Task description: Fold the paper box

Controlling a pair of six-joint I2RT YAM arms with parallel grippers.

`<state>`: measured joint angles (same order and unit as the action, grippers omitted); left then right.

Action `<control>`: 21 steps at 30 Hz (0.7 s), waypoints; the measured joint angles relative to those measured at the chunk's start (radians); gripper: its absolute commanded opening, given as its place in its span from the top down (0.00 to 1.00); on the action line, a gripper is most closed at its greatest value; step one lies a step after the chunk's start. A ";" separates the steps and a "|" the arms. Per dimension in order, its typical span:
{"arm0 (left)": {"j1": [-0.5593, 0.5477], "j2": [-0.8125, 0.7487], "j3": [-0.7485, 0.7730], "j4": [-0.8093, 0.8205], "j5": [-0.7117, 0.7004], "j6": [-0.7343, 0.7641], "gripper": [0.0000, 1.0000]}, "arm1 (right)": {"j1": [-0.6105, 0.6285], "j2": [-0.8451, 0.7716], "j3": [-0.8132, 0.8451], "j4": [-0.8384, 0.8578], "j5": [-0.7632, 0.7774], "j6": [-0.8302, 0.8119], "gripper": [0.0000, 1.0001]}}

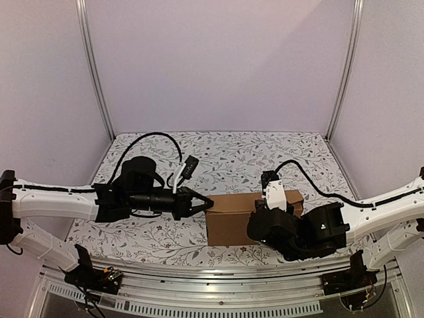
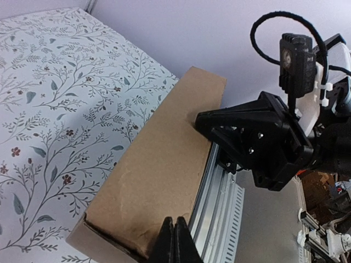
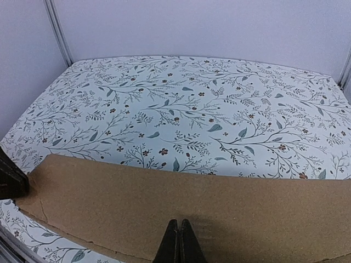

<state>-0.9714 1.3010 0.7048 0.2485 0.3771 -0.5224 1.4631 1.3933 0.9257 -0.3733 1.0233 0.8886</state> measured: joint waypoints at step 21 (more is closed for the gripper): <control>0.014 -0.014 0.079 0.014 0.089 0.008 1.00 | -0.004 -0.003 -0.002 0.003 -0.008 -0.013 1.00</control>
<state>-0.9569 1.2873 0.7841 0.2623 0.4656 -0.5144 1.4590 1.3899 0.9241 -0.3698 1.0153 0.8761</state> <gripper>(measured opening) 0.003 0.002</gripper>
